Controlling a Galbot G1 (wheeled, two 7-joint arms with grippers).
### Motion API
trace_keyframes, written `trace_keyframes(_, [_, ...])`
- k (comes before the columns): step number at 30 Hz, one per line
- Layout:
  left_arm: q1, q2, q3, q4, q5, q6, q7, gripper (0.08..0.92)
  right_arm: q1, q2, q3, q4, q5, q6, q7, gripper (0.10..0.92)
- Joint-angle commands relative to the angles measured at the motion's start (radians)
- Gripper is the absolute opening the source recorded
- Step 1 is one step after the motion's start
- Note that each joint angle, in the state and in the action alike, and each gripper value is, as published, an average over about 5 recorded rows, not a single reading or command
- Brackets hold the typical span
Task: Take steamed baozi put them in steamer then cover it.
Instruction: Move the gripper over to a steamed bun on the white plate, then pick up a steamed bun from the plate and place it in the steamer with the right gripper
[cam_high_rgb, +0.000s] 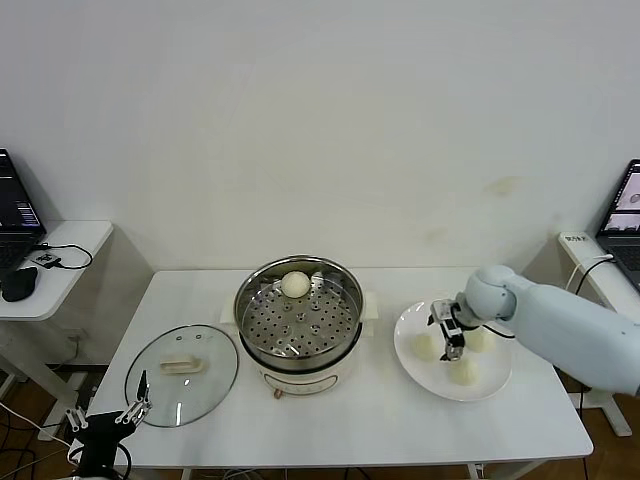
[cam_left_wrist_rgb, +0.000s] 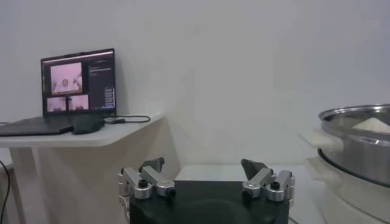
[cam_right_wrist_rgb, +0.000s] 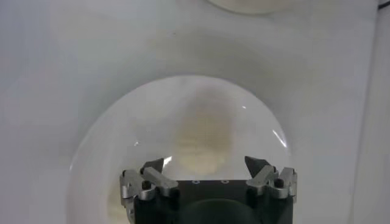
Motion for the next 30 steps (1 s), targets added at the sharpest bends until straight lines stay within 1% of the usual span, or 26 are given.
trace_keyframes(1, [-0.001,0.0,-0.001,-0.001,0.0,0.0,0.0,0.823,-0.073,0.06,0.05,-0.085,-0.032,0.007,0.006,0.823])
trace_keyframes(7, [-0.001,-0.001,-0.005,0.003,0.0,-0.001,-0.001,0.823,-0.078,0.091,0.063,-0.131,-0.046,0.019,0.013,0.815])
trace_keyframes(13, [-0.002,-0.003,-0.004,0.007,0.0,-0.002,-0.001,0.823,-0.075,0.098,0.065,-0.132,-0.048,0.014,0.014,0.741])
trace_keyframes(20, [-0.001,-0.003,-0.003,0.004,0.0,-0.004,-0.001,0.823,-0.073,0.1,0.069,-0.131,-0.05,0.009,0.011,0.677])
trace_keyframes(25, [0.004,-0.003,-0.006,0.0,-0.001,-0.005,-0.002,0.823,-0.044,0.082,0.063,-0.105,-0.032,0.003,0.0,0.643])
trace_keyframes(30, [0.005,0.0,-0.007,-0.001,-0.001,-0.005,-0.002,0.823,0.1,0.036,0.011,-0.034,0.046,-0.017,-0.02,0.637])
